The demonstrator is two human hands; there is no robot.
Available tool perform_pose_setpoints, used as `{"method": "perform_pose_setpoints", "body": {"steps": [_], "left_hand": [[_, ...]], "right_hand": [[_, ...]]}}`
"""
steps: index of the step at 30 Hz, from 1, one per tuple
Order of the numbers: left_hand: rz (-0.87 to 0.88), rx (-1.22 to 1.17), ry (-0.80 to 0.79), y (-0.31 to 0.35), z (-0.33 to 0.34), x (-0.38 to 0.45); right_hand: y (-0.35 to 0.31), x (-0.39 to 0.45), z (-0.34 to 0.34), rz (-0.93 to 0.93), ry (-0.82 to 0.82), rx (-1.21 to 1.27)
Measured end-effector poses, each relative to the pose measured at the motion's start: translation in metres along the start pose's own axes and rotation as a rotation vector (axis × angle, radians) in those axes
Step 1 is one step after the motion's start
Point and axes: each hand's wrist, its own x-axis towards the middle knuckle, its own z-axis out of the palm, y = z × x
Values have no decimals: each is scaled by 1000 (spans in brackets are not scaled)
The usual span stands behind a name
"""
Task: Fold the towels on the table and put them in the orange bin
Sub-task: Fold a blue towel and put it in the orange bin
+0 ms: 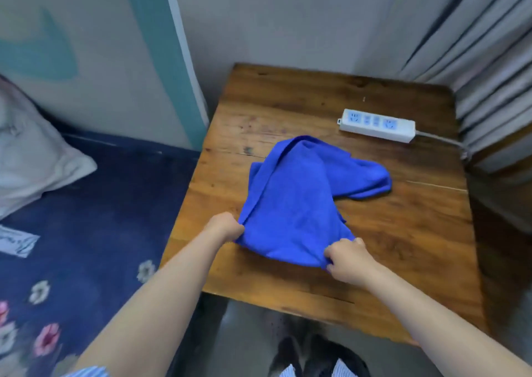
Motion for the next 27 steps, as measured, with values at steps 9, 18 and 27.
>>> {"method": "perform_pose_setpoints", "body": {"steps": [9, 18, 27], "left_hand": [[83, -139, 321, -16, 27, 32], [155, 46, 409, 20, 28, 60], [221, 222, 439, 18, 40, 63]], "right_hand": [[16, 29, -13, 126, 374, 443], [25, 69, -10, 411, 340, 804], [45, 56, -31, 344, 323, 1137]]}}
